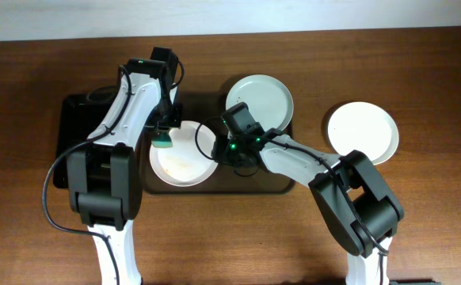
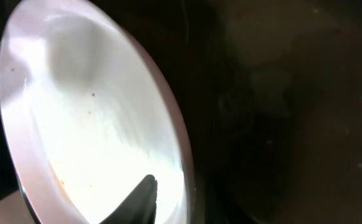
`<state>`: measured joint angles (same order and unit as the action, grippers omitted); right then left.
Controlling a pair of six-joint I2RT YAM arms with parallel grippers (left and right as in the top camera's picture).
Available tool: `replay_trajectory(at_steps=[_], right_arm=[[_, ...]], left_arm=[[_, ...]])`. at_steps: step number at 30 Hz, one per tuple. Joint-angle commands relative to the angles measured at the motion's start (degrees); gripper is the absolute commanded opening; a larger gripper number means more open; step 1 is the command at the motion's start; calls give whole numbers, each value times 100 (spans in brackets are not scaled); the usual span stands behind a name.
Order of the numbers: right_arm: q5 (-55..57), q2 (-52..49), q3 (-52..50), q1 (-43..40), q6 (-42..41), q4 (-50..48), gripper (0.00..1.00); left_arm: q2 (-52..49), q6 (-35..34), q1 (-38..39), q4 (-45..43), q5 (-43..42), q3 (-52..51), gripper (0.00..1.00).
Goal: Clean dirty plates on tray and stack at the side
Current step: 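Scrub the left white plate with the sponge in the left gripper, then lift the left plate with the right gripper and stack it on the right plate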
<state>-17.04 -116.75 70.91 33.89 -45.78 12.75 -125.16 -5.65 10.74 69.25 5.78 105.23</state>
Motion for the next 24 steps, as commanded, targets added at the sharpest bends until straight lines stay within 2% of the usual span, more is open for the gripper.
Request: replay_trajectory(at_steps=[1,3,4,6,10,12,17,21,24], right_arm=[[133,-107,-61,-22,57,-2,29],[302,-107,-61,-17,57,-17,29],[315,-107,-61,-15,57,-11,23],[313,-107,-61,-15,55,17,4],[-39,-52,-61,-42,57,92,4],[-7,289,-59,-129,350,339,4],[1753,2157,-59,-273,1408,2103,4],[3495,3464,-59,-273,1432,2859,4],[4522,3766,-59,-269,1561,3292,4]], left_arm=[[122,-31,-39,20,-107,83,1],[122,-31,-39,20,-107,83,1],[122,-31,-42,20,-107,83,1],[122,-31,-42,11,-107,83,1],[122,-31,-42,-37,-105,83,1],[122,-31,-44,-83,-81,83,1],[122,-33,-254,-118,-87,83,1],[122,-33,-267,-216,-85,83,1],[122,-33,-267,-328,-85,83,1]])
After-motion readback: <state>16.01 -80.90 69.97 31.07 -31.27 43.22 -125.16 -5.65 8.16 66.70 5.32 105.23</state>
